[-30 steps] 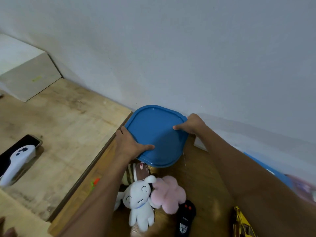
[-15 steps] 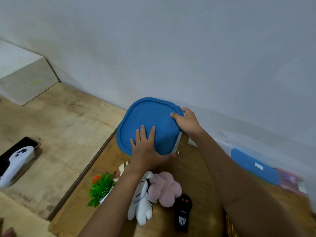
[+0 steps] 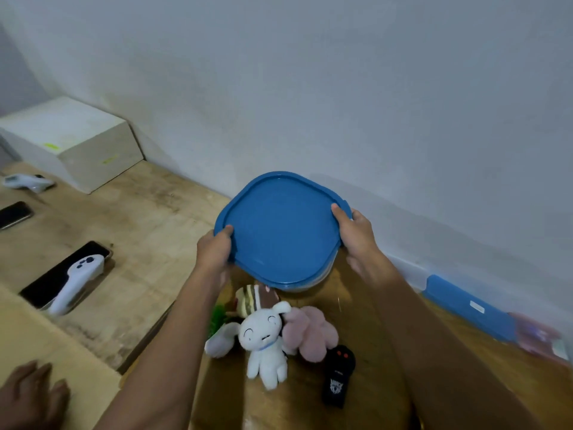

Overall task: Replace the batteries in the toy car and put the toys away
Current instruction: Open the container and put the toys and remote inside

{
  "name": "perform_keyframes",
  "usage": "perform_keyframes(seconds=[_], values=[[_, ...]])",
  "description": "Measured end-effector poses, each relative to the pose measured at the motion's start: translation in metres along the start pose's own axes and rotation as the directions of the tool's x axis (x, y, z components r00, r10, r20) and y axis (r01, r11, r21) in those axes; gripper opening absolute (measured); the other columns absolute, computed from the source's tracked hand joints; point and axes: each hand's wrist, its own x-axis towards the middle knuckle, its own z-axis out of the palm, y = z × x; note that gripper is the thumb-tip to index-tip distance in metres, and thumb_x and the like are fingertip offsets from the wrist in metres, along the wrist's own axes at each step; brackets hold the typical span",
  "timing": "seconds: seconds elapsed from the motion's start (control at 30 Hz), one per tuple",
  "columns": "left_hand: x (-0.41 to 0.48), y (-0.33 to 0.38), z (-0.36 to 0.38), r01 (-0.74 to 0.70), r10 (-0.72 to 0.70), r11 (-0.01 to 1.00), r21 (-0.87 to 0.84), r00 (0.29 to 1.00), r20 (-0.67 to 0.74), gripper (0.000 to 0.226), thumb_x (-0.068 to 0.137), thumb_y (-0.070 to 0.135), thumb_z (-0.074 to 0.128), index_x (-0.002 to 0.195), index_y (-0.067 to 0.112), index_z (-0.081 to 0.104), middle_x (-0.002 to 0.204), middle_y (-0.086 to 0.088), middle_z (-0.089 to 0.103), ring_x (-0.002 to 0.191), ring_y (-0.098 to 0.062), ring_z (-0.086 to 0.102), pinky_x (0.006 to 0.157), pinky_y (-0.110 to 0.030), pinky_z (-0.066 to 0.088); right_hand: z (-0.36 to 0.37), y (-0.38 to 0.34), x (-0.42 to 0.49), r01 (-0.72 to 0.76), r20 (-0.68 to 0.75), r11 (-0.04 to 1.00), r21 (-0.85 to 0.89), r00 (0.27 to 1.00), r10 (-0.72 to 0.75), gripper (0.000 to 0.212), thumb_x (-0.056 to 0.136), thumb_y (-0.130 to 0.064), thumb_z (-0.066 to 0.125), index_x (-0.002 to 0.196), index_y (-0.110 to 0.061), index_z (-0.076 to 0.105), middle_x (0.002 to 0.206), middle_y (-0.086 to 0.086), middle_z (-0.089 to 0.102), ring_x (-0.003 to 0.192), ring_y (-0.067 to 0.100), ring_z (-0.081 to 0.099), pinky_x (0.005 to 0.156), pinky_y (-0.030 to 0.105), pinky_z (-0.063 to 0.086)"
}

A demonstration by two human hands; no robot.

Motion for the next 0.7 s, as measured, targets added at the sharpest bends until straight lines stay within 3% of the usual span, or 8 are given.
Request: perform_keyframes(seconds=[0.1, 0.17, 0.3, 0.4, 0.53, 0.6, 0.67, 0.7], values=[[-0.004, 0.009, -0.012, -0.050, 0.047, 0.994, -0.095, 0.998, -0.039, 0.010, 0.102, 0.018, 0.050, 0.105, 0.013, 0.059, 0.106, -0.008, 0.068, 0.096, -0.027, 0.067, 0.082, -0.042, 0.057, 0.006, 0.004, -0.007, -0.006, -0.008, 0.999, -0.052, 1.000, 0.005, 0.037, 0.096, -0.044, 0.050, 0.111, -0.013, 0.061, 0.104, 0.007, 0.070, 0.091, 0.019, 0.068, 0.071, 0.031, 0.055], [0.003, 0.011, -0.024, -0.114, 0.093, 0.986, -0.124, 0.982, -0.165, 0.008, 0.102, 0.020, 0.051, 0.103, 0.016, 0.058, 0.105, -0.004, 0.066, 0.097, -0.026, 0.065, 0.086, -0.043, 0.057, 0.004, 0.013, -0.013, 0.043, -0.027, 0.971, -0.235, 0.998, -0.051, 0.033, 0.097, -0.042, 0.048, 0.118, -0.018, 0.057, 0.112, 0.004, 0.066, 0.095, 0.017, 0.064, 0.075, 0.029, 0.052], [0.030, 0.005, -0.055, -0.160, 0.122, 0.986, -0.048, 0.886, -0.447, 0.012, 0.102, 0.020, 0.049, 0.110, 0.014, 0.055, 0.112, -0.005, 0.061, 0.099, -0.023, 0.060, 0.091, -0.039, 0.054, -0.001, 0.045, -0.019, 0.053, -0.004, 0.776, -0.629, 0.997, -0.071, 0.049, 0.093, -0.035, 0.058, 0.136, -0.015, 0.045, 0.132, 0.005, 0.048, 0.105, 0.016, 0.049, 0.085, 0.027, 0.041], [0.047, -0.004, -0.072, -0.131, 0.079, 0.990, -0.051, 0.820, -0.566, 0.028, 0.103, 0.020, 0.046, 0.127, 0.007, 0.053, 0.126, -0.009, 0.059, 0.111, -0.025, 0.059, 0.096, -0.034, 0.049, 0.003, 0.073, -0.011, -0.043, -0.053, 0.684, -0.728, 0.999, 0.006, 0.061, 0.088, -0.028, 0.064, 0.140, -0.013, 0.037, 0.136, 0.008, 0.044, 0.120, 0.026, 0.048, 0.099, 0.037, 0.045], [0.072, -0.010, -0.084, -0.127, 0.036, 0.986, -0.107, 0.789, -0.614, 0.031, 0.104, 0.021, 0.045, 0.131, 0.008, 0.050, 0.131, -0.009, 0.058, 0.116, -0.025, 0.059, 0.097, -0.030, 0.048, 0.006, 0.100, 0.004, -0.099, -0.097, 0.726, -0.680, 0.994, 0.045, 0.062, 0.077, -0.013, 0.063, 0.134, -0.014, 0.040, 0.124, 0.009, 0.054, 0.108, 0.027, 0.058, 0.086, 0.042, 0.056], [0.083, -0.011, -0.087, -0.107, 0.011, 0.988, -0.116, 0.780, -0.626, 0.031, 0.104, 0.021, 0.045, 0.132, 0.010, 0.049, 0.132, -0.008, 0.057, 0.116, -0.024, 0.059, 0.096, -0.029, 0.048, 0.003, 0.109, 0.017, -0.103, -0.110, 0.732, -0.674, 0.993, 0.039, 0.049, 0.079, -0.007, 0.060, 0.126, -0.015, 0.047, 0.113, 0.005, 0.059, 0.100, 0.023, 0.061, 0.083, 0.039, 0.057], [0.095, -0.014, -0.088, -0.080, -0.017, 0.989, -0.124, 0.774, -0.633, 0.033, 0.104, 0.020, 0.045, 0.136, 0.013, 0.046, 0.135, -0.006, 0.056, 0.117, -0.024, 0.058, 0.096, -0.029, 0.047, 0.001, 0.114, 0.023, 0.022, -0.019, 0.669, -0.743, 0.998, -0.054, 0.021, 0.083, -0.015, 0.064, 0.100, -0.027, 0.057, 0.089, -0.010, 0.064, 0.080, 0.010, 0.065, 0.071, 0.020, 0.056], [0.099, -0.016, -0.088, -0.070, -0.023, 0.990, -0.120, 0.772, -0.635, 0.034, 0.104, 0.020, 0.046, 0.138, 0.014, 0.044, 0.136, -0.006, 0.055, 0.118, -0.024, 0.058, 0.096, -0.029, 0.047, 0.000, 0.116, 0.028, 0.066, -0.009, 0.640, -0.765, 0.994, -0.113, 0.020, 0.083, -0.022, 0.064, 0.085, -0.038, 0.051, 0.073, -0.013, 0.061, 0.070, 0.001, 0.063, 0.059, 0.010, 0.051]])
